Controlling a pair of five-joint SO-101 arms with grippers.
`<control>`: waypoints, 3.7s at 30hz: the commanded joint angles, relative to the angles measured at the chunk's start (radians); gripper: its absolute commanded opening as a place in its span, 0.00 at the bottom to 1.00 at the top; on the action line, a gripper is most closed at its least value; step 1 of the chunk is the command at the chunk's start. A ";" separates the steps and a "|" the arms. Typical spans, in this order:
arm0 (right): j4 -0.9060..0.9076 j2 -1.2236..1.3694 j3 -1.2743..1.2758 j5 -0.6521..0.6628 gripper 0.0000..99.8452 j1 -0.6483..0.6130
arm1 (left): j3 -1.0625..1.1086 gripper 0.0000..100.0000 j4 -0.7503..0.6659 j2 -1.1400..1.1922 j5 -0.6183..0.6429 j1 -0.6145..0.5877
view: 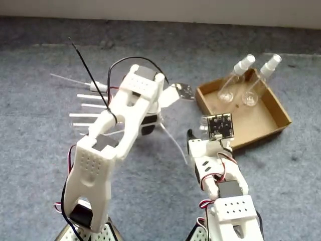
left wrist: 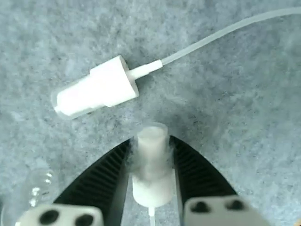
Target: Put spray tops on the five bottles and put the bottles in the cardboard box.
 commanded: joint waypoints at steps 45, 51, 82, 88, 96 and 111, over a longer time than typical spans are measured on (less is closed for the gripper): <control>-0.012 -0.599 0.255 0.311 0.09 -0.332 | -0.117 0.01 -0.040 -1.059 0.928 0.007; -0.010 -0.599 0.257 0.311 0.09 -0.332 | -0.114 0.01 -0.098 -1.153 1.088 0.007; 0.031 -0.599 0.257 0.311 0.09 -0.331 | 0.885 0.01 -0.835 -1.710 0.896 0.180; 0.033 -0.598 0.257 0.311 0.08 -0.331 | 0.938 0.01 -0.919 -1.750 0.893 0.136; 0.035 -0.590 0.257 0.311 0.08 -0.331 | 1.069 0.01 -1.214 -1.705 0.895 0.067; 0.070 -0.599 0.257 0.310 0.08 -0.335 | 1.228 0.01 -1.519 -1.699 1.149 0.122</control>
